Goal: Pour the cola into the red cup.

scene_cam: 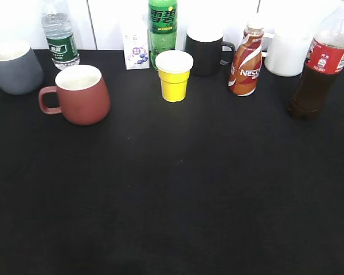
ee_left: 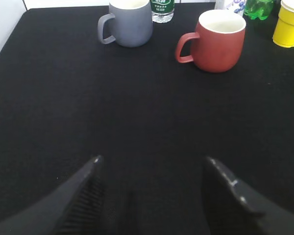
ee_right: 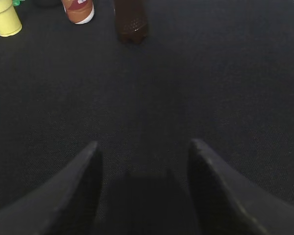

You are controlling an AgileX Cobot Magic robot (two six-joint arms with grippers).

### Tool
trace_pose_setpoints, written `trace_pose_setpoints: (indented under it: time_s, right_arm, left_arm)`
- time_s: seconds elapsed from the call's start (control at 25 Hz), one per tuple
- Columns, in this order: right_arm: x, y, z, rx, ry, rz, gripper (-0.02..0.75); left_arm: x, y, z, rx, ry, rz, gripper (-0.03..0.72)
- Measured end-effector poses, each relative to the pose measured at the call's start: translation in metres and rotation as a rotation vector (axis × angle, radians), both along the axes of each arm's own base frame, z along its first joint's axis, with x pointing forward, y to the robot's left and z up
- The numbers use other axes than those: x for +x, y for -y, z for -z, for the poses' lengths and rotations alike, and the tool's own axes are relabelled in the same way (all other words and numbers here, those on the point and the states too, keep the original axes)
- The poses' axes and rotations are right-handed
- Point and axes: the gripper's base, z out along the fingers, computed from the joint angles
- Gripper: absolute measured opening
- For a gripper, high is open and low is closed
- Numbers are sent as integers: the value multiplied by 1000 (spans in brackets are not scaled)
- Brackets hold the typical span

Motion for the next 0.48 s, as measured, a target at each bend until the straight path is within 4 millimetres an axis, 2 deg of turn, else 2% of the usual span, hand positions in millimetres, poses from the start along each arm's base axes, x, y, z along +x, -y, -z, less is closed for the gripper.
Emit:
trace_pose_setpoints:
  time_s: [0.48]
  right_arm:
    - [0, 0, 0, 0, 0, 0, 426]
  left_arm:
    - [0, 0, 0, 0, 0, 0, 465]
